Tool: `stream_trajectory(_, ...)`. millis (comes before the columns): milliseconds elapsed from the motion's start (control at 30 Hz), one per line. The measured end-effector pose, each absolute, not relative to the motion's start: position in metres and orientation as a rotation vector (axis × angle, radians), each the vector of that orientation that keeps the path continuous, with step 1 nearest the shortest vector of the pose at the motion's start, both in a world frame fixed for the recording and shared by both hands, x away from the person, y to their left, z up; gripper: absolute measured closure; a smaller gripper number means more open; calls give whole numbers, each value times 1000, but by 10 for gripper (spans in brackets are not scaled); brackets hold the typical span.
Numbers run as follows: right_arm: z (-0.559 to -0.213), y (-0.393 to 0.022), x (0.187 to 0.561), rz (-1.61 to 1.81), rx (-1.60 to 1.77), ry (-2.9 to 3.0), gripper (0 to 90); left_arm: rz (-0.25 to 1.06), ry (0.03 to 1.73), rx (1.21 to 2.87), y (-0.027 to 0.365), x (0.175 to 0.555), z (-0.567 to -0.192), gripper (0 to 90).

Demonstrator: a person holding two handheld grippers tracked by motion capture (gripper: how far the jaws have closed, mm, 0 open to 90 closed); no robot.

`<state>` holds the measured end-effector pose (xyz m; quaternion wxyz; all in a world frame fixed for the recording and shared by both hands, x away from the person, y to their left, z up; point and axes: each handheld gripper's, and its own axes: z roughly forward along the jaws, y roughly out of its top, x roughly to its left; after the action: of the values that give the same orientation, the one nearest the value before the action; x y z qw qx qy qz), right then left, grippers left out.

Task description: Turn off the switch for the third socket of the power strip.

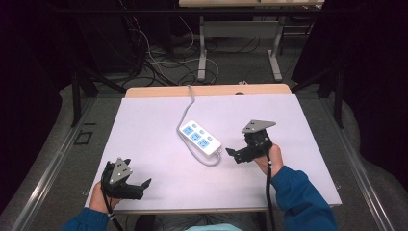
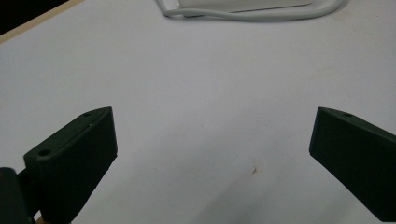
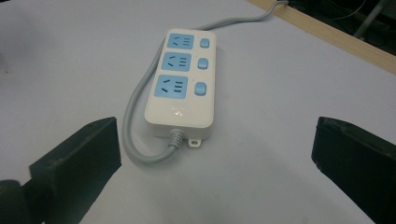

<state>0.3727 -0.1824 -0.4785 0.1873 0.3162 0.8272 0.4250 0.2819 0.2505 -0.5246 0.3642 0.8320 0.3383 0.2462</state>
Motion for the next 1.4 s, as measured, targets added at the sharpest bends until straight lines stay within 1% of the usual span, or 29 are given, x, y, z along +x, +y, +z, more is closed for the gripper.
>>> stream_trajectory(500,-483,-219,345,1163,955,2281,8,635,873,2138,251,282,-525,9)
stream_trajectory(600,-487,-223,340,1147,955,2272,8,649,866,2145,251,283,-524,9)
stream_trajectory(867,-492,-236,326,1127,971,2239,8,633,872,2139,251,282,-525,8)
stream_trajectory(1133,-501,-249,313,1113,995,2220,9,654,868,2146,251,283,-524,8)
stream_trajectory(1233,-504,-252,308,1119,1011,2212,9,640,873,2139,251,282,-525,9)
stream_trajectory(1300,-506,-254,305,1109,1014,2210,9,656,867,2146,251,282,-524,8)
stream_trajectory(1400,-508,-257,299,1098,1016,2206,8,639,874,2142,251,282,-525,8)
